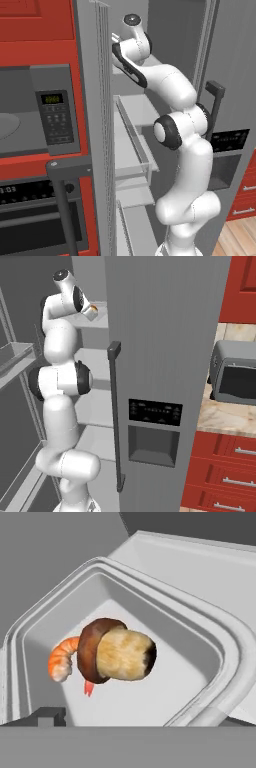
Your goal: Place the tupperware containing the shrimp and mushroom meal in the microwave. Close the microwave door and press the start button to reheat the meal.
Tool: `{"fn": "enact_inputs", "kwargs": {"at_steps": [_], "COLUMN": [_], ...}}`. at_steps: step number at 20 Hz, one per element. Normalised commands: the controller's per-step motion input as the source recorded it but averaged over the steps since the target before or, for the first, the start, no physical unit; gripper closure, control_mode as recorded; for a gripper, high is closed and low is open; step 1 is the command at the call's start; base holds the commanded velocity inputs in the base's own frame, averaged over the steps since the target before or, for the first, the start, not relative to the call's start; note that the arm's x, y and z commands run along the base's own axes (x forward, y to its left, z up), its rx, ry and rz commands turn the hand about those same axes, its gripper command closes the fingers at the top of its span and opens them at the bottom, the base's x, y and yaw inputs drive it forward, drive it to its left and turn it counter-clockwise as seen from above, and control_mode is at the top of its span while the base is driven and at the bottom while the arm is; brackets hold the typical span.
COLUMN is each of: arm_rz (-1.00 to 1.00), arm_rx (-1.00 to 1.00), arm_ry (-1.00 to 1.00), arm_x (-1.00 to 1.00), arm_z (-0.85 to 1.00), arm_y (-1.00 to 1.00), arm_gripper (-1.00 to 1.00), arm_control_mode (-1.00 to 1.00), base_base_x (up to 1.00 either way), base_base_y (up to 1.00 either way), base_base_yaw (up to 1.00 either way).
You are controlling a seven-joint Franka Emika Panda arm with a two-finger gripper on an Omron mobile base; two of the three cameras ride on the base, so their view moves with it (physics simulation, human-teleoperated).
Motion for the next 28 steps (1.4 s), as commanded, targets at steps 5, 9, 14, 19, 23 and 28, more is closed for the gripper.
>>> {"fn": "enact_inputs", "kwargs": {"at_steps": [5, 9, 14, 19, 23, 28], "arm_rz": [-0.04, -0.07, -0.10, -0.06, -0.02, -0.08], "arm_rx": [0.00, 0.00, 0.00, 0.00, 0.00, 0.00], "arm_ry": [0.01, 0.01, 0.00, -0.04, -0.22, -0.24], "arm_x": [0.29, 0.21, 0.13, 0.02, 0.00, -0.13], "arm_z": [0.00, -0.06, -0.23, -0.41, -0.46, -0.37], "arm_y": [0.04, 0.09, 0.07, 0.00, 0.00, -0.05], "arm_gripper": [-1.00, -1.00, 1.00, 1.00, 1.00, 1.00], "arm_control_mode": [-1.00, -1.00, -1.00, -1.00, -1.00, -1.00], "base_base_x": [0.00, 0.00, 0.00, 0.00, 0.00, 0.00], "base_base_y": [0.00, 0.00, 0.00, 0.00, 0.00, 0.00], "base_base_yaw": [0.00, 0.00, 0.00, 0.00, 0.00, 0.00]}}
